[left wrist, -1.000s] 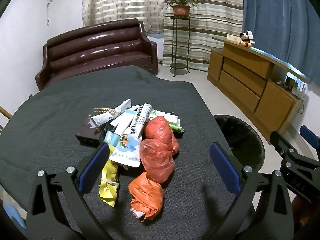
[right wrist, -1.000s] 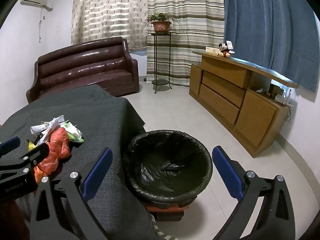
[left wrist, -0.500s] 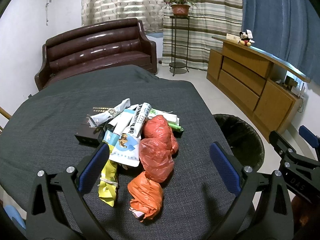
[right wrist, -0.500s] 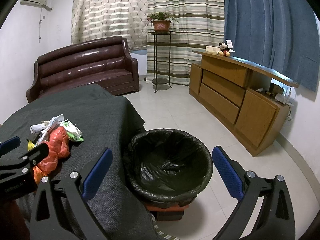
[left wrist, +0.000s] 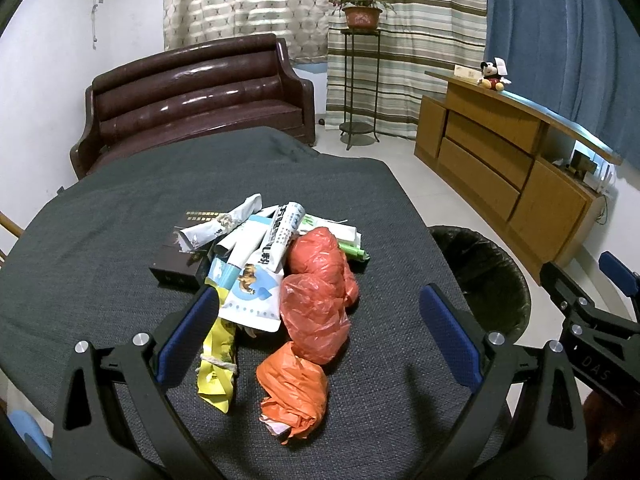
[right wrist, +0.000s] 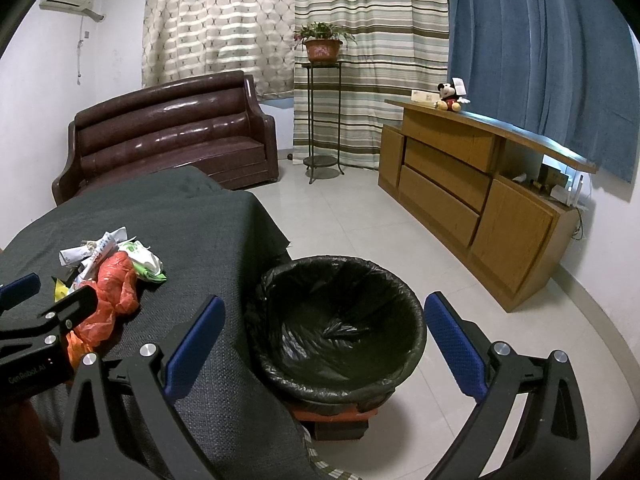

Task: Collect trash

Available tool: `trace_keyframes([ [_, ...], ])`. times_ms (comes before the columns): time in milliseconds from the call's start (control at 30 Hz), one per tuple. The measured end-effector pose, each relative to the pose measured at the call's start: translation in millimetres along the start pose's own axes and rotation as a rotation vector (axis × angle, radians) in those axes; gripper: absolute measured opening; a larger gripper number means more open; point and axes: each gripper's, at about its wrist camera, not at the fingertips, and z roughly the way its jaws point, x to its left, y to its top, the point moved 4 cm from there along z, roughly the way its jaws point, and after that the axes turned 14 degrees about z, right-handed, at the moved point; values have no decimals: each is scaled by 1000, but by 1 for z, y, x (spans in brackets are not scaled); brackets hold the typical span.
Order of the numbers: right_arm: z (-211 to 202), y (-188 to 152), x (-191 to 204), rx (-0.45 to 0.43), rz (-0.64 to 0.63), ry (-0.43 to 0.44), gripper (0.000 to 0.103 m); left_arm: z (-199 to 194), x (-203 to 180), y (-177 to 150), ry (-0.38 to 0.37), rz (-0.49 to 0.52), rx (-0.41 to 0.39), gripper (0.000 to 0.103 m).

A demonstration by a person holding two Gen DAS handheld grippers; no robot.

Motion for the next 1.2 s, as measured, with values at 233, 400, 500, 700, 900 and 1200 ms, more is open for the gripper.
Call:
trace_keyframes([
  [233,0,0,1,3,1,1,97,0,0,0,-1,1,2,98],
  [400,1,0,0,3,1,0,97,1,0,0,0,1,2,98],
  [500,1,0,0,2,0,0,97,1,0,0,0,1,3,98],
  [700,2,-1,0,4,1,0,97,1,0,0,0,2,4,98],
  [900,2,-1,0,5,2,-1,97,1,0,0,0,3,5,98],
  [1200,3,-2,0,6,1,-2,97,8,2,-6,-1,3,8,98],
])
